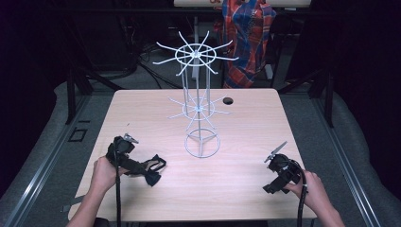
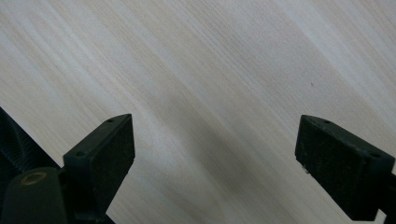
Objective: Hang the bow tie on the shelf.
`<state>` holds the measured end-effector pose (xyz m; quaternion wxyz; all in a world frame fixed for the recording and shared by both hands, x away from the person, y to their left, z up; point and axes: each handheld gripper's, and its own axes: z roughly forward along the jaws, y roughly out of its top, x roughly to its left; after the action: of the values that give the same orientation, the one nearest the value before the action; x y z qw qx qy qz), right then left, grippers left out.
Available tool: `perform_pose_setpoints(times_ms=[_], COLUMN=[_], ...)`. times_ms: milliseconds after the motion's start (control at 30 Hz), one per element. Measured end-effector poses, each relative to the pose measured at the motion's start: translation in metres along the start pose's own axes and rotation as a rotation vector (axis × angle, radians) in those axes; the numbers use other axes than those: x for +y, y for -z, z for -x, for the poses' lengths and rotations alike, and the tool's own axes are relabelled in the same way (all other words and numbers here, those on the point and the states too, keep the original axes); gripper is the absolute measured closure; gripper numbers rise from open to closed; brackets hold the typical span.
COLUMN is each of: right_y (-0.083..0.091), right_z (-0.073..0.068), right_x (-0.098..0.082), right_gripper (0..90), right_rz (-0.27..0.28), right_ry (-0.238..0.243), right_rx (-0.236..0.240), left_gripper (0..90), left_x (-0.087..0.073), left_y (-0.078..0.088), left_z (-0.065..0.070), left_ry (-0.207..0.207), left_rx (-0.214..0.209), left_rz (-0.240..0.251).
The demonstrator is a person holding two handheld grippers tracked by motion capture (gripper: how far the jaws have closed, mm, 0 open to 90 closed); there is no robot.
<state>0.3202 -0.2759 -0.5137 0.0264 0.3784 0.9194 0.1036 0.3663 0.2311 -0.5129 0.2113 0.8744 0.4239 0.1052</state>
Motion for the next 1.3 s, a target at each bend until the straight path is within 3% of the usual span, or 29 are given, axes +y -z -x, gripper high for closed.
perform_pose_setpoints(times_ms=[300,367,733,1000,1133,1300], right_y=[-0.002,-0.002,-0.002,-0.004,-0.003,-0.004], right_z=[-0.001,-0.002,-0.002,-0.002,-0.002,-0.002], right_x=[0.0,0.0,0.001,0.001,0.002,0.001], right_gripper=[12.0,12.3,12.4,12.8,12.9,12.9], right_rz=[0.0,-0.003,0.021,0.02,0.001,0.017], right_ry=[-0.006,-0.008,-0.015,-0.017,-0.006,-0.016], right_rx=[0.007,0.004,-0.001,0.007,-0.004,0.006], left_gripper=[4.8,8.1,23.5,41.5,46.7,51.4], left_x=[0.002,0.004,0.004,0.004,0.005,0.005], left_y=[-0.012,-0.015,-0.027,-0.032,-0.033,-0.034], left_z=[0.009,0.012,0.013,0.017,0.017,0.019], left_ry=[-0.039,-0.065,-0.079,-0.103,-0.106,-0.113], left_rx=[-0.031,-0.034,-0.065,-0.068,-0.076,-0.082], left_rz=[-0.051,-0.076,-0.115,-0.14,-0.141,-0.152])
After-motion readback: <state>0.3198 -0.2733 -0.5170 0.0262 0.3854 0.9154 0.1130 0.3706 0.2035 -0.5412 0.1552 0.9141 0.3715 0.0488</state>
